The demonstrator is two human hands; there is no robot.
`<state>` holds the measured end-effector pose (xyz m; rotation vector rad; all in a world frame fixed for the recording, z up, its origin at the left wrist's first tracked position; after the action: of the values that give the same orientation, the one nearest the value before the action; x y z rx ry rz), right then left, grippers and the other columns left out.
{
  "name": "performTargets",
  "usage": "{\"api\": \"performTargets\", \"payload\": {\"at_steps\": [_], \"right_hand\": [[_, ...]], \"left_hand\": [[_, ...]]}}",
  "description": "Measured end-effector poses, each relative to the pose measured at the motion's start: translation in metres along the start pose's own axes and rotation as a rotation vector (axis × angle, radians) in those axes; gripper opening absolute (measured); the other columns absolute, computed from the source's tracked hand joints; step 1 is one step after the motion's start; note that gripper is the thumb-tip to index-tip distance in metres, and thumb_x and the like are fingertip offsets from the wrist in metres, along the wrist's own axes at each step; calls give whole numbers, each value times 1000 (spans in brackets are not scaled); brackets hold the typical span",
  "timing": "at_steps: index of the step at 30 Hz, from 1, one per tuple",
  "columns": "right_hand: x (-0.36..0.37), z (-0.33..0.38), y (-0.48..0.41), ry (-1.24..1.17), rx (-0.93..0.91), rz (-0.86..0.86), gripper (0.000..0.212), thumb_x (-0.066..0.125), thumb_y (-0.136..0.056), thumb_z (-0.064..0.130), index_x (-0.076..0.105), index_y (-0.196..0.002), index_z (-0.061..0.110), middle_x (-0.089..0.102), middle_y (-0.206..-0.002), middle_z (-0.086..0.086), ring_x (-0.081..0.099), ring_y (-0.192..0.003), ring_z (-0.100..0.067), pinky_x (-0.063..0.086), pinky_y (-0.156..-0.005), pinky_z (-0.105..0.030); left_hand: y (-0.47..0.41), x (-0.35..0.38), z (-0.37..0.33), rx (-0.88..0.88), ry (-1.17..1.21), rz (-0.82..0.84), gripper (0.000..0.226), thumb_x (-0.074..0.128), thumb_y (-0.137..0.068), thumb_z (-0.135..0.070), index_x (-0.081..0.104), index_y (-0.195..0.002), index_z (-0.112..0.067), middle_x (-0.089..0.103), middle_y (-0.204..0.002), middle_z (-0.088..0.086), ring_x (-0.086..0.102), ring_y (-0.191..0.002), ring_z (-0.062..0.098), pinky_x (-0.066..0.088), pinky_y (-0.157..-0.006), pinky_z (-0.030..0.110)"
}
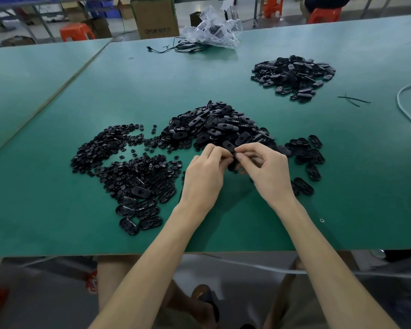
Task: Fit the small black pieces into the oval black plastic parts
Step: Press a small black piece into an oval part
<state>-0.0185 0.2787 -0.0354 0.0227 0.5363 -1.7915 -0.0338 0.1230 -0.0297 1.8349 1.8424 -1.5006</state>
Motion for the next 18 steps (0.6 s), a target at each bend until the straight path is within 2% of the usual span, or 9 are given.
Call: {"api": "performTargets", "payload": {"at_steps": [8,12,18], "right_hand": [[-3,5,0,-42,40,-39,10,72,-96,4,76,-105,7,77,-85,3,74,-70,-9,57,-69,-16],[-4,6,0,-37,43,-44,10,72,-96,4,76,-105,8,78,-86,2,75,-72,-11,60,-77,-22],[-3,5,0,-41,33,-38,11,74,-95,6,77,-103,12,78,-85,6,76,-72,-11,61,-75,-21]], "left_hand": [[0,-4,-4,29,57,29,14,65,-103,-14,72,-112,-6,67,-111,3,64,-81,30,54,-77,49],[1,-6,-5,49,72,26,14,65,-103,-13,73,-110,-5,66,-111,5,65,-83,28,54,-77,48],[0,-7,-6,37,77,22,14,70,-100,-18,72,-103,-5,65,-107,4,62,-77,28,53,-71,47]]}}
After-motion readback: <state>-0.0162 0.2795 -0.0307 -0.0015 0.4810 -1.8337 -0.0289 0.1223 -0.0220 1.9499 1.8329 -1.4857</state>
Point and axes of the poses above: each hand's wrist, its own y-axis away from the middle knuckle, its own x-axis out of the palm, z = x × y, the point moved 1 cm from there along -y, towards the middle knuckle
